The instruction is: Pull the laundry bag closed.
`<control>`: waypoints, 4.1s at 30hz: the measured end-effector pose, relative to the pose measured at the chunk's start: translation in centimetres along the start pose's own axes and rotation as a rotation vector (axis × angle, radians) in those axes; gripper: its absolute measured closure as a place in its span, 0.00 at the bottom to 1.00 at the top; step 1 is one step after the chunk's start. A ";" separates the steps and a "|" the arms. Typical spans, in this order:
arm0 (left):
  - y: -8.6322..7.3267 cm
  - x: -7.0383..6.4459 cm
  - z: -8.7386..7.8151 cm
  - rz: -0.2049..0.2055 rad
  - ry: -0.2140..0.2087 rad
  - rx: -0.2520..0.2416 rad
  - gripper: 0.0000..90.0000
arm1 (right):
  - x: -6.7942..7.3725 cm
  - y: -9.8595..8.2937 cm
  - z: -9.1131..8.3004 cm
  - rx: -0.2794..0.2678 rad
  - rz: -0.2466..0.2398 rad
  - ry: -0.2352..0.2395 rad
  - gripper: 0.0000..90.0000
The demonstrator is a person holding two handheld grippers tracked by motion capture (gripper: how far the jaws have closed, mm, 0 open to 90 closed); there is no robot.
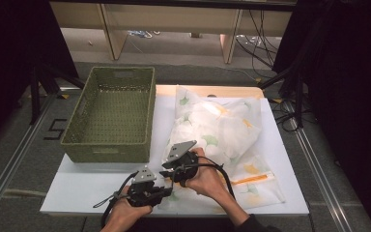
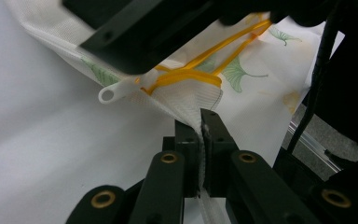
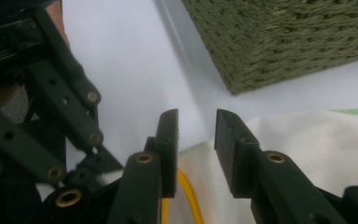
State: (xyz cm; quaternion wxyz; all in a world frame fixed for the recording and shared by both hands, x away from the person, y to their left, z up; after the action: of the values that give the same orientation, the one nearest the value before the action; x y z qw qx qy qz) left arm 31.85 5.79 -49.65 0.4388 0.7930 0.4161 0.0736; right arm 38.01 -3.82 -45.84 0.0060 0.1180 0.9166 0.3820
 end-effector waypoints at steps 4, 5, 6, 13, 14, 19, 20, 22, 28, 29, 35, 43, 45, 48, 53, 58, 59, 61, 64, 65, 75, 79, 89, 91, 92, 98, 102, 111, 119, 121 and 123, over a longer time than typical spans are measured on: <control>0.1 -0.2 0.1 0.008 0.004 -0.002 0.96 | 0.2 0.2 0.8 0.007 -0.016 0.021 0.79; 0.1 -0.1 0.1 0.019 0.009 0.010 0.96 | 0.4 0.2 0.9 0.011 -0.001 0.028 0.79; 0.1 -0.2 0.1 0.018 0.007 0.010 0.97 | 0.4 0.3 1.1 0.018 -0.011 0.034 0.79; 0.0 -0.3 0.2 0.013 0.007 0.008 0.96 | 0.4 -0.3 1.7 0.078 -0.010 0.056 0.85; 0.0 -0.3 0.2 0.014 0.006 0.008 0.96 | 0.4 -0.3 1.6 0.079 -0.010 0.052 0.88; 0.1 -0.4 0.2 -0.007 -0.002 -0.008 0.96 | 0.4 -0.2 0.7 0.054 -0.020 0.035 0.97; 0.1 -0.4 0.2 -0.007 -0.002 -0.008 0.96 | 0.4 -0.2 0.7 0.054 -0.020 0.035 0.97; 0.1 -0.3 0.1 0.000 0.003 0.000 0.96 | 0.0 -0.4 0.2 0.066 -0.035 0.026 0.99; 0.1 -0.2 0.1 0.014 -0.006 -0.002 0.95 | -0.4 -0.8 -0.3 0.067 -0.019 0.017 1.00; 0.1 -0.3 0.1 0.004 -0.010 -0.005 0.94 | -0.4 -0.8 -0.4 0.070 -0.025 0.020 1.00; 0.5 0.5 0.7 -0.071 -0.008 -0.003 0.79 | -0.9 -1.1 -1.1 0.056 -0.011 0.012 0.98; 0.7 2.9 1.3 -0.219 -0.039 0.014 0.72 | -1.5 -1.2 -2.1 0.043 0.003 -0.010 0.96; 0.7 3.1 1.3 -0.231 -0.036 0.018 0.68 | -1.5 -1.2 -2.1 0.048 0.006 -0.010 0.95; 0.6 2.8 1.4 -0.226 -0.062 0.046 0.63 | -1.5 -1.3 -2.1 0.050 -0.002 -0.004 0.95; 0.5 2.7 1.6 -0.245 -0.069 0.050 0.58 | -1.5 -1.4 -2.2 0.060 -0.004 -0.002 0.95; 0.6 2.8 1.6 -0.241 -0.081 0.039 0.63 | -2.0 -1.6 -2.6 0.041 0.002 -0.013 0.94; 0.6 3.0 1.7 -0.255 -0.078 0.047 0.60 | -1.9 -1.7 -2.7 0.045 0.024 -0.014 0.94; 0.7 3.6 1.6 -0.284 -0.056 0.046 0.52 | -2.0 -1.7 -2.7 0.048 0.013 -0.015 0.93; 0.8 3.8 1.4 -0.260 -0.064 0.038 0.64 | -2.0 -1.7 -2.7 0.047 0.015 -0.014 0.92; 0.8 3.7 1.4 -0.248 -0.069 0.033 0.71 | -2.0 -1.7 -2.7 0.041 0.015 -0.018 0.92; 0.1 3.0 1.0 -0.186 -0.074 0.065 0.69 | -2.3 -1.7 -3.2 0.031 0.023 -0.028 0.92; -0.3 3.3 0.6 -0.191 -0.086 0.074 0.71 | -2.4 -1.7 -3.3 0.035 0.014 -0.026 0.92; -1.1 2.2 0.3 -0.165 -0.082 0.074 0.85 | -1.2 -1.4 -2.6 0.044 0.010 -0.001 0.90; -1.4 1.9 0.4 -0.205 -0.101 0.079 0.84 | -1.0 -1.1 -2.3 0.038 -0.009 0.011 0.89; -1.4 1.7 0.4 -0.199 -0.099 0.072 0.88 | -0.9 -1.0 -2.2 0.033 -0.010 0.018 0.89; -1.1 1.8 0.3 -0.174 -0.065 0.051 0.96 | -0.1 -0.6 -0.5 0.048 -0.009 0.045 0.86; -1.1 1.6 0.4 -0.168 -0.049 0.041 0.97 | 0.6 -0.3 0.8 0.057 -0.036 0.067 0.84; -0.9 1.2 0.4 -0.131 -0.034 0.046 0.97 | 0.8 -0.4 2.8 0.076 -0.001 0.101 0.82; -0.8 1.1 0.5 -0.131 -0.034 0.045 0.96 | 0.6 -0.6 2.2 0.098 -0.047 0.093 0.94; -0.7 0.9 0.5 -0.139 -0.044 0.037 0.96 | 0.7 -0.6 1.8 0.094 -0.041 0.102 0.94; -0.7 0.9 0.5 -0.139 -0.046 0.040 0.96 | 0.5 -0.6 1.5 0.068 -0.052 0.103 0.94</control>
State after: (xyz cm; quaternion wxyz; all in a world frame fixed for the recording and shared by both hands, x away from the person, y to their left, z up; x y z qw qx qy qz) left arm 32.27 6.35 -50.74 0.4363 0.7723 0.4615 0.0164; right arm 37.58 -3.09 -47.26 -0.0352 0.0745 0.9308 0.3560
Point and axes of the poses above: each handheld gripper's, and its own axes: z roughly forward along the jaws, y roughly out of its top, x roughly to its left, the point moved 5 cm from there along z, roughly forward along the jaws, and after that the axes turned 7 degrees about y, right-handed, at the moved point
